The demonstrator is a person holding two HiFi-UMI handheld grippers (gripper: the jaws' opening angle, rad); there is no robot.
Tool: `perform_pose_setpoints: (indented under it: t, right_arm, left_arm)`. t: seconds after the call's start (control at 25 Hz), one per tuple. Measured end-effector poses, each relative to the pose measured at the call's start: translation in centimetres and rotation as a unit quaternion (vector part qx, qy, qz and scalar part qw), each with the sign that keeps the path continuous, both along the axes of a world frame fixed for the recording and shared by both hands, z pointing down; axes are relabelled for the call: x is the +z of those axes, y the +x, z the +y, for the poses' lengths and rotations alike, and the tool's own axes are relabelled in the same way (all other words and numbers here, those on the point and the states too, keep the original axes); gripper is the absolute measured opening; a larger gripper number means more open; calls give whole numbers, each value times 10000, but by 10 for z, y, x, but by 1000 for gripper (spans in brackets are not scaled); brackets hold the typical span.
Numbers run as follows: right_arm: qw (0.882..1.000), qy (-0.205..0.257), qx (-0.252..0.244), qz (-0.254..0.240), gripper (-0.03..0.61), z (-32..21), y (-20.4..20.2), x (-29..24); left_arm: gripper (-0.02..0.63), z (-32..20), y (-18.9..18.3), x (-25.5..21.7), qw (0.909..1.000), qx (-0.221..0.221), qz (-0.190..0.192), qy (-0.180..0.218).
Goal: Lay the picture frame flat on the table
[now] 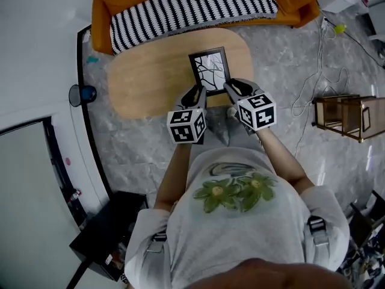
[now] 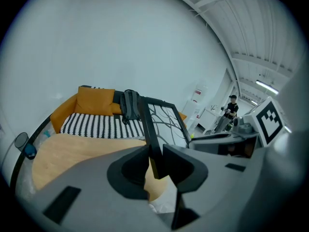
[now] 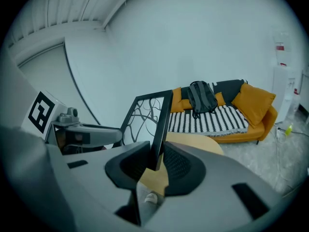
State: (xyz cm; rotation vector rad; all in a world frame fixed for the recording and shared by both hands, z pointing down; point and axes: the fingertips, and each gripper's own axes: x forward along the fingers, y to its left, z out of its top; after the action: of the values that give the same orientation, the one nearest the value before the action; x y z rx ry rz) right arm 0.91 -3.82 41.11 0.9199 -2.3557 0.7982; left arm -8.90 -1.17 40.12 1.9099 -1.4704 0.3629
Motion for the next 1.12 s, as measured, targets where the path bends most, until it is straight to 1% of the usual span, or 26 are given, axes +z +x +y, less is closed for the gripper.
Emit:
perform_pose_setpoints:
  t: [0.52,0.84,1.12]
  right_arm:
    - [9994,-185,128,260,92,-2,-5,35]
    - [9986,-392,62,354,92,4,-10,64]
    - [9977,-523,20,430,91,4,-18,94]
  left_arm:
    - [100,-3,-5,39,9995,137,46,-289]
    - [99,3,-11,67,9987,37,79,-507]
    - [98,5,-18,98,9976,-102,182,-666]
